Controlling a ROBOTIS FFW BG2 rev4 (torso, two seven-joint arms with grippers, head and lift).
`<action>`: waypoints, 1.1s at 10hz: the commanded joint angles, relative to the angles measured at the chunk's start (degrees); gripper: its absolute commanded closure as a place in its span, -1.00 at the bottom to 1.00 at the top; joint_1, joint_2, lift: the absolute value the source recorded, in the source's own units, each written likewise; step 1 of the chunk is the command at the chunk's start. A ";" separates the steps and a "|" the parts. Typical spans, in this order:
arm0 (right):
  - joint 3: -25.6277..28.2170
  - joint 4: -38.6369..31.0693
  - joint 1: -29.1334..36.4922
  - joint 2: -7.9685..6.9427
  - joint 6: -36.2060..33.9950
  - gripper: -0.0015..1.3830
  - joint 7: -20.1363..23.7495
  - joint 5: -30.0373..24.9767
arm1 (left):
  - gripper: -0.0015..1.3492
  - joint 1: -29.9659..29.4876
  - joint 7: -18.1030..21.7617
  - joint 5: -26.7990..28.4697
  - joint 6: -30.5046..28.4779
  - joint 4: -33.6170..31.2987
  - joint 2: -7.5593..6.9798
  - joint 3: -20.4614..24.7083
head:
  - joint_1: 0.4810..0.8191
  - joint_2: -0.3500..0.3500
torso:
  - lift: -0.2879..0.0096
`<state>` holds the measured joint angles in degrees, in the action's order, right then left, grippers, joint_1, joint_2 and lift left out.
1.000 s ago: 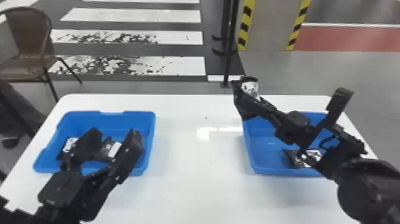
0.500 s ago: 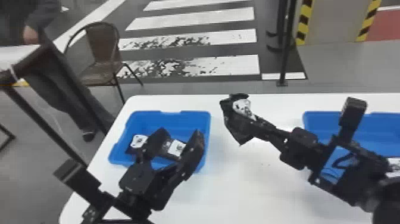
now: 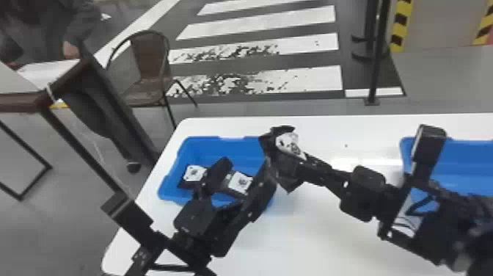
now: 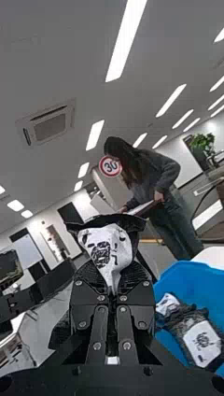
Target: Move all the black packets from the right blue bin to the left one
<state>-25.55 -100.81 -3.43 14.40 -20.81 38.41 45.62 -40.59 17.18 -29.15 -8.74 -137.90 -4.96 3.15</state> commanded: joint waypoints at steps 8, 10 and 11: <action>-12.61 1.32 -3.60 1.33 0.70 0.59 -0.44 5.34 | -0.18 1.50 0.75 2.76 -6.87 -0.55 -0.23 -0.18 | 0.27 1.00 | -0.01; -12.61 1.74 -3.60 1.24 1.40 0.59 -0.44 6.03 | 0.82 1.50 -0.13 8.01 -12.77 -5.05 -0.75 0.17 | 0.27 1.00 | -0.01; -12.50 2.02 -3.60 1.24 1.54 0.59 -0.44 6.03 | 0.81 1.64 -0.13 8.24 -12.49 -5.05 -0.84 -0.18 | 0.27 1.00 | -0.01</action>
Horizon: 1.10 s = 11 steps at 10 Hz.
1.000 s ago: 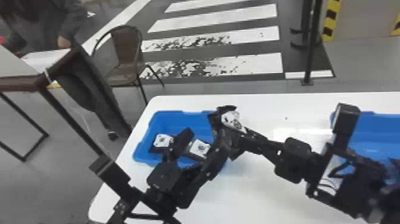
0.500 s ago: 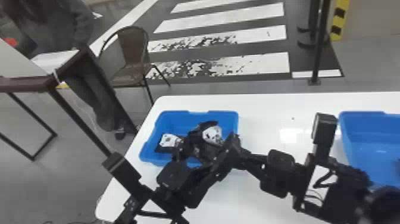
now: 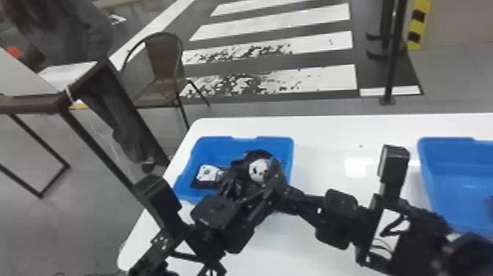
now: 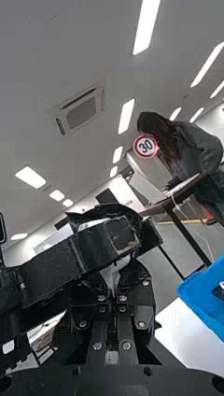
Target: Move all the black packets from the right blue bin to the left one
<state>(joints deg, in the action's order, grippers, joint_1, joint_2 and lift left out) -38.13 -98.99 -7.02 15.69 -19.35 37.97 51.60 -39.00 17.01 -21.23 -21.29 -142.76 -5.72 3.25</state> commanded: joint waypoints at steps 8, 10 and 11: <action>0.08 3.86 0.69 -0.14 4.73 0.14 -0.09 7.01 | 0.81 -0.93 -0.92 1.46 4.56 -0.61 -0.08 -0.50 | 0.27 1.00 | -0.01; 0.08 4.70 0.83 -0.14 5.15 -0.53 -0.17 8.50 | 0.81 -0.93 -1.28 1.23 4.14 -0.61 -0.17 -0.62 | 0.27 1.00 | -0.01; 0.08 4.98 0.83 -0.14 5.43 -0.72 -0.17 9.19 | 0.81 -1.07 -1.28 1.23 4.56 -0.61 -0.08 -0.62 | 0.27 1.00 | -0.01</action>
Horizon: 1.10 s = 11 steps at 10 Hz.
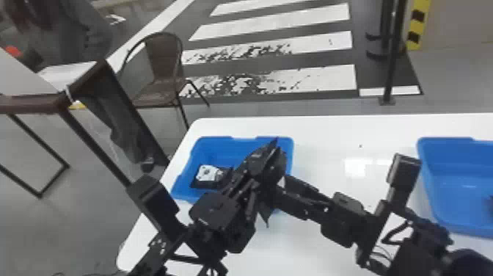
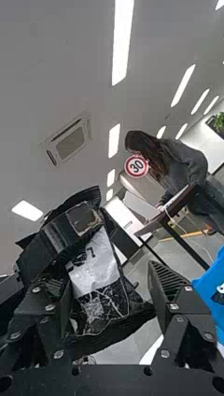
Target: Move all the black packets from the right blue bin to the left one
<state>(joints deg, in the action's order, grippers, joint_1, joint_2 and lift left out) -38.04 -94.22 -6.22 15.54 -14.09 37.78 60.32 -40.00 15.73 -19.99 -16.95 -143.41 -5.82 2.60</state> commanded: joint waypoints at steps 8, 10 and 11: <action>6.74 -10.20 2.56 0.45 -5.03 -0.84 1.51 -20.67 | 0.81 -0.64 -0.53 -0.01 2.89 0.04 0.46 1.17 | 0.27 1.00 | -0.01; 12.56 -12.59 7.34 0.45 -5.59 -0.84 2.13 -20.10 | 0.81 1.33 -1.93 3.53 5.14 3.98 0.63 2.88 | 0.27 1.00 | -0.01; 15.88 -14.27 10.15 0.36 -5.87 -0.84 2.13 -19.99 | 0.81 4.57 -2.55 7.42 7.53 8.90 0.63 3.79 | 0.27 1.00 | -0.01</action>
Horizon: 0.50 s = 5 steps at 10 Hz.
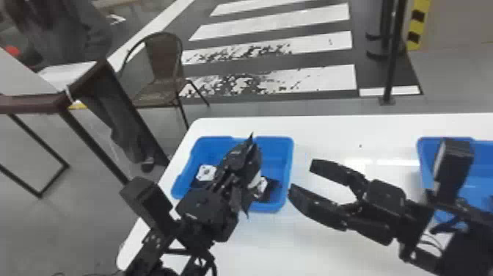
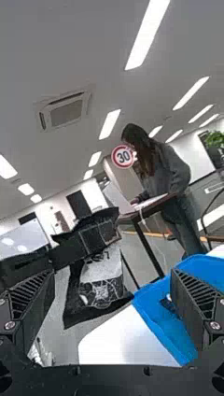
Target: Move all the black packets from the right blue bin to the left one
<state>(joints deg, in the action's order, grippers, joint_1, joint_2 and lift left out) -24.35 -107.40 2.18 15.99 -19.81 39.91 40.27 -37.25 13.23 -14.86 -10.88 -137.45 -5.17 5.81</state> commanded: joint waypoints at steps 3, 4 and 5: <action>5.50 -3.90 5.55 -0.43 -1.28 -0.84 -0.01 0.18 | 0.81 14.75 -1.98 12.81 8.91 22.20 -0.89 0.93 | 0.27 1.00 | -0.01; 5.50 -4.19 5.83 -0.43 -1.43 -0.84 -0.01 0.30 | 0.81 19.68 -2.42 15.32 11.16 28.11 -1.15 0.59 | 0.27 1.00 | -0.01; 5.50 -4.19 5.83 -0.43 -1.43 -0.84 -0.01 0.52 | 0.81 23.61 -3.48 15.89 14.12 33.31 -1.59 -0.21 | 0.27 1.00 | -0.01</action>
<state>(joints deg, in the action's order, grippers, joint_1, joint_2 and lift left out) -18.85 -111.56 7.96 15.57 -21.21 39.90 40.64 -16.30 9.86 0.43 1.43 -107.57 -6.51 6.04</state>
